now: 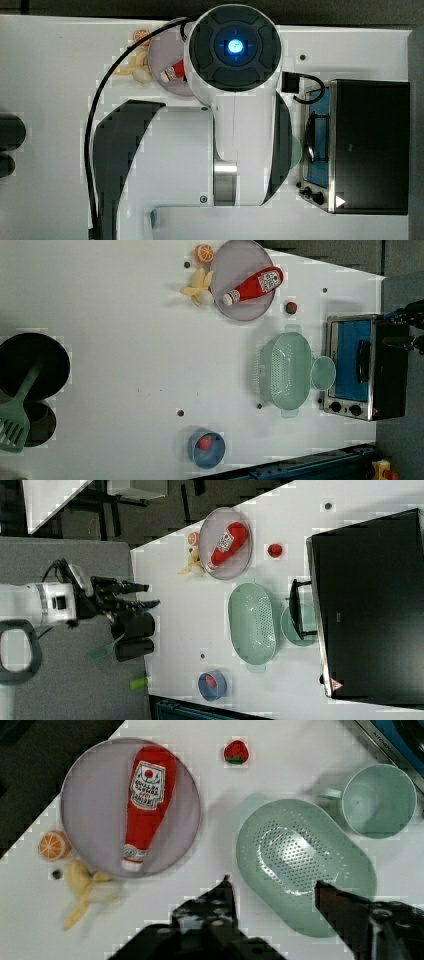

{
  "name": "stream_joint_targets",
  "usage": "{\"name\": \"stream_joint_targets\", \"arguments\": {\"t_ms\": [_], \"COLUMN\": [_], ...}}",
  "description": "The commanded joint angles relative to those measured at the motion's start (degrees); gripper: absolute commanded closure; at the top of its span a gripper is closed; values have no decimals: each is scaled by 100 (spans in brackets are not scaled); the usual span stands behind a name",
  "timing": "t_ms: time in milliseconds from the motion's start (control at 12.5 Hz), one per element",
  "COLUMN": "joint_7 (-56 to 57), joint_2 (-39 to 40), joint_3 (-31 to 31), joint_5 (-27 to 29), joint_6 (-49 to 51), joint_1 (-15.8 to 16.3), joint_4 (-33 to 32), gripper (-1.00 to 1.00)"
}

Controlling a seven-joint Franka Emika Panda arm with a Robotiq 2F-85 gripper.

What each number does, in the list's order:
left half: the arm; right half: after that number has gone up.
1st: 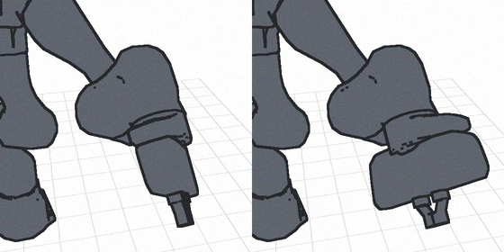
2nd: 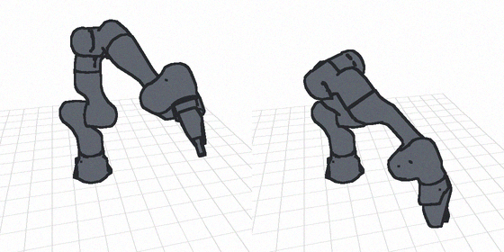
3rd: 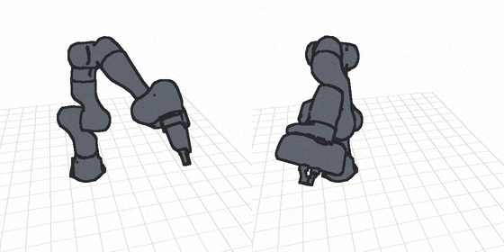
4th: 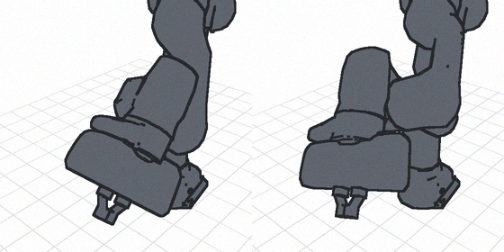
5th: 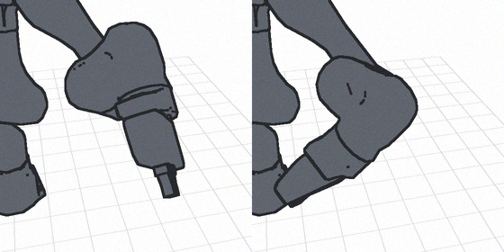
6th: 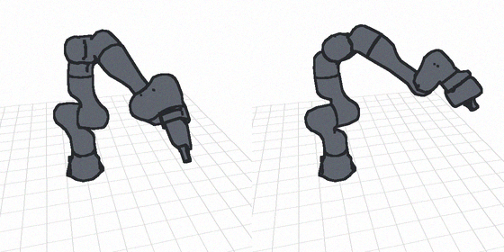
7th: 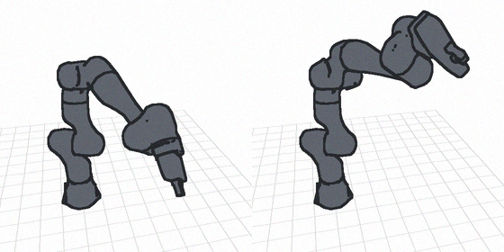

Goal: Drag strainer right to left.

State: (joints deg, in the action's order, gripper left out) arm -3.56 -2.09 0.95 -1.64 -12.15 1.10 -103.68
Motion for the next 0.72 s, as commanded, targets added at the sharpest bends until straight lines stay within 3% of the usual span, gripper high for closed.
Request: {"name": "stream_joint_targets", "arguments": {"t_ms": [80, 240, 480, 720], "joint_7": [-526, -527, -567, -747], "joint_2": [-3234, -3211, -2951, -2460], "joint_3": [406, 405, 401, 397], "joint_5": [-169, -169, -168, -167], "joint_6": [1105, 1096, 820, -88], "joint_1": [-14, -14, -13, -13], "joint_4": [-2213, -2222, -2348, -2734], "gripper": [-60, -99, -100, -100]}}
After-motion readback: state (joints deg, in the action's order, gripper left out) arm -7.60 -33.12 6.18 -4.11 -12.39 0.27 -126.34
